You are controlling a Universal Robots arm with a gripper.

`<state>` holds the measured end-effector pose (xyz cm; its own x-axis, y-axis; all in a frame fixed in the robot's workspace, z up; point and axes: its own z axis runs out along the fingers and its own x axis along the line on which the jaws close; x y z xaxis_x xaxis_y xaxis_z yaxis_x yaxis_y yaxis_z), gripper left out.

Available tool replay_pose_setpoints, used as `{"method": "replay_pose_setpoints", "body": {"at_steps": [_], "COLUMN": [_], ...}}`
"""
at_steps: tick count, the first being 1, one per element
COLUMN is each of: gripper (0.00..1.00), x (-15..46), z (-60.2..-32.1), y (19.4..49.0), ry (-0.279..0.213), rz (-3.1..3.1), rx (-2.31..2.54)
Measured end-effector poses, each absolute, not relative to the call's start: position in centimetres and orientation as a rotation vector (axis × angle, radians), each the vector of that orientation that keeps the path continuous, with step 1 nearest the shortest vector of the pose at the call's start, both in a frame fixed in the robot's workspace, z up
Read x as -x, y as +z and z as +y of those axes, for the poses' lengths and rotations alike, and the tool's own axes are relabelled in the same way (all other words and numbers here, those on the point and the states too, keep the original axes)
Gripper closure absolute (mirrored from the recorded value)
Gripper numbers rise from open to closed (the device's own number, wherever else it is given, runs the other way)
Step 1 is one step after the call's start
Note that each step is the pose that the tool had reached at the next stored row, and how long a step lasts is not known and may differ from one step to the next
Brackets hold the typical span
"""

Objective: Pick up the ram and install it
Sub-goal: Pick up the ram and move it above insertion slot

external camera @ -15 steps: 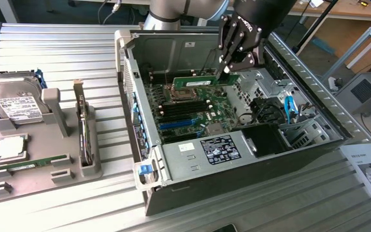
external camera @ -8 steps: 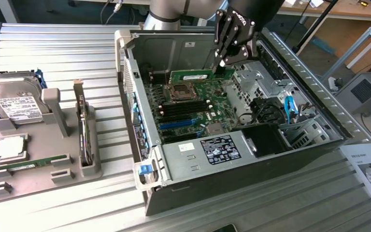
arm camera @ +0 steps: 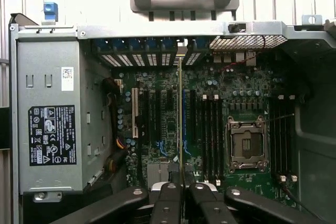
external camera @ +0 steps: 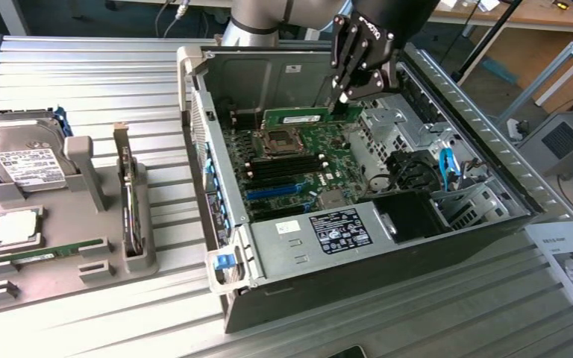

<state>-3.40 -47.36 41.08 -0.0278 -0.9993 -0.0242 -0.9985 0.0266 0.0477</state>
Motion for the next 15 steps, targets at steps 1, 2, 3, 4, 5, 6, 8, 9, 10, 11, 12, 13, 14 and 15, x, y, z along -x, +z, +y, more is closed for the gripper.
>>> {"method": "replay_pose_setpoints", "body": {"at_steps": [1,2,3,4,5,6,8,9,10,11,12,13,14,15], "gripper": [0.88,0.88,0.88,0.88,0.88,0.88,0.88,0.88,0.88,0.88,0.88,0.88,0.88,0.88], "x": [3.3,3.2,3.1,3.0,2.9,2.7,2.5,2.3,2.2,2.1,2.0,1.9,1.9,1.9], "z": [-47.4,-47.4,-47.3,-47.3,-47.3,-47.3,-47.3,-47.3,-47.3,-47.3,-47.3,-47.3,-47.3,-47.3], "y": [41.1,41.1,41.1,41.1,41.1,41.1,41.0,41.0,41.0,41.0,41.0,41.0,41.0,41.0], "ry": [-0.08,-0.08,-0.08,-0.08,-0.08,-0.08,-0.08,-0.08,-0.08,-0.08,-0.08,-0.079,-0.079,-0.08], "rz": [-2.238,-2.237,-2.236,-2.235,-2.234,-2.233,-2.23,-2.228,-2.226,-2.224,-2.222,-2.221,-2.221,-2.221], "rx": [-2.181,-2.182,-2.183,-2.184,-2.185,-2.186,-2.188,-2.191,-2.193,-2.195,-2.196,-2.197,-2.197,-2.197]}}
